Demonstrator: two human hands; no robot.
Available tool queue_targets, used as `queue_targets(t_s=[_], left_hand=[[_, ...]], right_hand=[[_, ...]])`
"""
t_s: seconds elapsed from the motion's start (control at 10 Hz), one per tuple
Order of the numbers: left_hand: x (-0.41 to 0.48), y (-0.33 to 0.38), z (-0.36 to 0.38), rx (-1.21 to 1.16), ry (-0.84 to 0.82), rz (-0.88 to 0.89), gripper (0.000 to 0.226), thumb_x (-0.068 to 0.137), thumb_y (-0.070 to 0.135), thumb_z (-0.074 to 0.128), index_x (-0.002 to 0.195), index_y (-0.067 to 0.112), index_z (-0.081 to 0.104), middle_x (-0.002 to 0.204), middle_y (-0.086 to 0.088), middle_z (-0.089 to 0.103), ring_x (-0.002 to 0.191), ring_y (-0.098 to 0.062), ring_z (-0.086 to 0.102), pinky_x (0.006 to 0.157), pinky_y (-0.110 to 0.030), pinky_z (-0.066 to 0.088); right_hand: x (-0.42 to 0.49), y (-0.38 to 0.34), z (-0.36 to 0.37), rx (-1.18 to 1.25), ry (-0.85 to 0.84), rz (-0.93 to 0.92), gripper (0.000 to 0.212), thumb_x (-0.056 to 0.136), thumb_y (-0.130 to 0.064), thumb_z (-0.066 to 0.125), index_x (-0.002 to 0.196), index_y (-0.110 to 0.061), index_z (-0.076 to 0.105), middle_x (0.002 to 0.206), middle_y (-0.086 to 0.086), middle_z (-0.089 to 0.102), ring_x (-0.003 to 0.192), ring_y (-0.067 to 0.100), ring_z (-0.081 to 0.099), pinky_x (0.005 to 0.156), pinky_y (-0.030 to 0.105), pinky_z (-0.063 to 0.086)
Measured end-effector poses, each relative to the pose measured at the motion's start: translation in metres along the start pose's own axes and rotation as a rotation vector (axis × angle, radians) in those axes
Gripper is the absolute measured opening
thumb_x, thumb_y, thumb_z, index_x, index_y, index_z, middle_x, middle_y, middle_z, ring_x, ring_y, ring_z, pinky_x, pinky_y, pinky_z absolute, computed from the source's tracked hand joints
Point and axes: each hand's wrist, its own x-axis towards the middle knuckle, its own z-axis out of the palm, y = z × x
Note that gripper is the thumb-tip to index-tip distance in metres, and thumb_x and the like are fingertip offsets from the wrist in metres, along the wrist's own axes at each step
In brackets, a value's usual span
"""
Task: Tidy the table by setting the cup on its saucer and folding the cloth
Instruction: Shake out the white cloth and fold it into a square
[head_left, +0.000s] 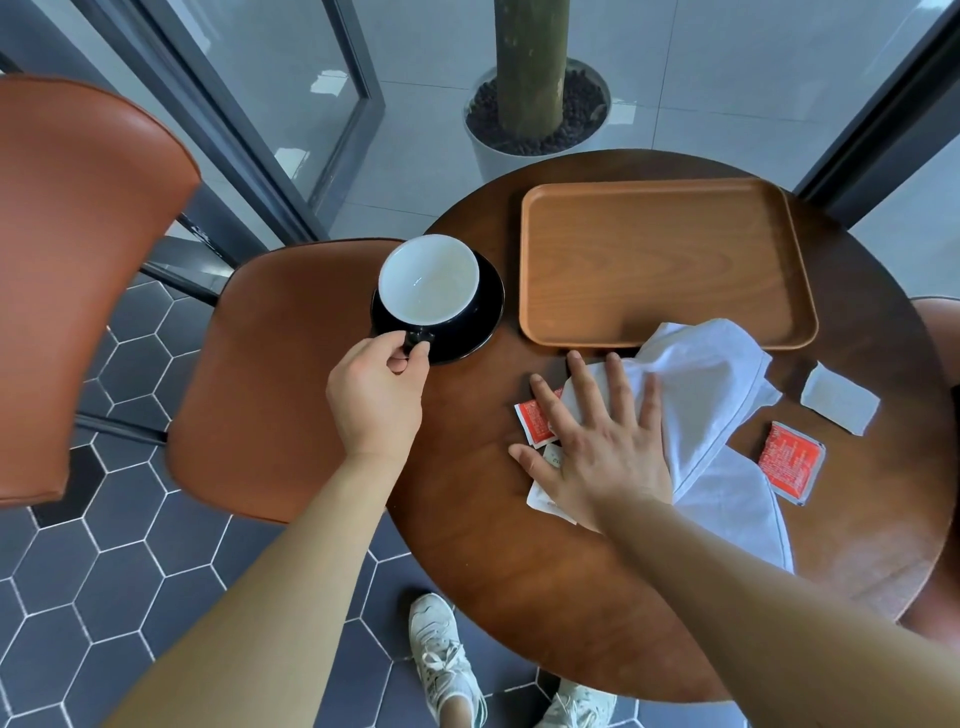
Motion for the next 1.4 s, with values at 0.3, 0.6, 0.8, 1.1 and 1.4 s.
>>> queue_targets(t_s=[0.3,0.6,0.8,1.1,1.4], left_hand=[[0.001,-0.003,-0.001,-0.03,-0.008,-0.011,0.017,0.086,0.02,0.075,0.096,0.007,0.077,0.076,-0.007,0.07,0.07,-0.025,0.063,0.069,-0.044,0.057],[0.002,-0.006,-0.002,-0.025,0.0,-0.002,0.02,0.087,0.021,0.075,0.1,0.006,0.077,0.076,-0.006,0.069,0.07,-0.022,0.063,0.07,-0.043,0.056],[0.0,-0.006,-0.001,-0.038,0.006,-0.005,0.019,0.086,0.019,0.076,0.099,0.006,0.077,0.076,-0.008,0.07,0.07,-0.024,0.063,0.07,-0.044,0.057],[0.0,-0.009,-0.001,-0.032,-0.008,-0.006,0.021,0.086,0.02,0.076,0.101,0.005,0.077,0.079,-0.008,0.071,0.072,-0.024,0.064,0.069,-0.045,0.057],[-0.029,-0.019,-0.001,-0.025,0.046,-0.01,0.033,0.089,0.023,0.072,0.116,0.006,0.067,0.103,-0.009,0.065,0.091,-0.025,0.064,0.081,-0.041,0.056]], right_hand=[[0.0,0.0,0.0,-0.01,-0.002,-0.002,0.081,0.088,-0.085,0.009,0.156,-0.043,0.022,0.167,0.005,0.021,0.154,0.04,0.008,0.117,0.069,0.006],[0.001,0.0,0.001,-0.015,-0.007,0.003,0.081,0.087,-0.085,0.008,0.156,-0.044,0.021,0.168,0.004,0.02,0.154,0.04,0.007,0.117,0.069,0.007],[0.0,0.0,0.0,-0.011,-0.005,-0.001,0.081,0.088,-0.085,0.009,0.156,-0.044,0.023,0.167,0.004,0.02,0.154,0.04,0.007,0.117,0.069,0.007],[0.0,0.0,0.0,-0.006,-0.01,0.003,0.081,0.087,-0.085,0.007,0.157,-0.045,0.018,0.169,0.003,0.016,0.154,0.039,0.003,0.117,0.069,0.005],[0.001,0.0,0.002,-0.01,-0.002,0.003,0.081,0.087,-0.085,0.011,0.156,-0.044,0.022,0.167,0.004,0.02,0.154,0.039,0.008,0.117,0.069,0.007]])
